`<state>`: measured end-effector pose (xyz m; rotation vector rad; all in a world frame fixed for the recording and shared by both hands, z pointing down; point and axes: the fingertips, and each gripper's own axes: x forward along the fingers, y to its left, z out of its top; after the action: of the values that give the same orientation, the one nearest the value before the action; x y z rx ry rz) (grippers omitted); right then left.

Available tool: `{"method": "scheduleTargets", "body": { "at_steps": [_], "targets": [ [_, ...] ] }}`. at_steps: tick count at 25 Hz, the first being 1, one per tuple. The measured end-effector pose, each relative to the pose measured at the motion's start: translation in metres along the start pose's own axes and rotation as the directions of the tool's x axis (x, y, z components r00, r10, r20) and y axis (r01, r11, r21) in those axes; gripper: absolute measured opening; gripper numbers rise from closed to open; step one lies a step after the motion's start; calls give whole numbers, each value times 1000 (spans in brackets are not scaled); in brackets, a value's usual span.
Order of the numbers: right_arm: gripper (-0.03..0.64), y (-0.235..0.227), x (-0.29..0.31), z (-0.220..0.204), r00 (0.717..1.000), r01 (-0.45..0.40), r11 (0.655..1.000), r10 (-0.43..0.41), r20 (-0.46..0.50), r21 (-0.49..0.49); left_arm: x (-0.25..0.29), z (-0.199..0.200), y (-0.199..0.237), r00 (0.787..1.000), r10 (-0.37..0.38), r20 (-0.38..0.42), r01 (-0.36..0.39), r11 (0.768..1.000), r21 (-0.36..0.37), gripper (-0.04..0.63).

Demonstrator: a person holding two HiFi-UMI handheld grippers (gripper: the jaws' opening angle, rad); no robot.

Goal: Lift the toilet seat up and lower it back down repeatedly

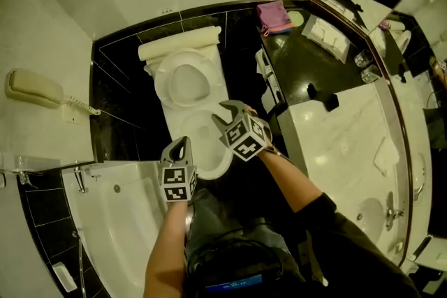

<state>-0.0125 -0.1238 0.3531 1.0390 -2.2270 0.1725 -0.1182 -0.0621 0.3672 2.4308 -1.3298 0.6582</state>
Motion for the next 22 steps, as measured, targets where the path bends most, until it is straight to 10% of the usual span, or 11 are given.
{"method": "scheduleTargets", "body": {
  "at_steps": [22],
  "targets": [
    [199, -120, 256, 52, 984, 80, 896, -140, -106, -438, 199, -15, 122, 997, -66, -44, 65, 997, -37, -11]
  ]
}}
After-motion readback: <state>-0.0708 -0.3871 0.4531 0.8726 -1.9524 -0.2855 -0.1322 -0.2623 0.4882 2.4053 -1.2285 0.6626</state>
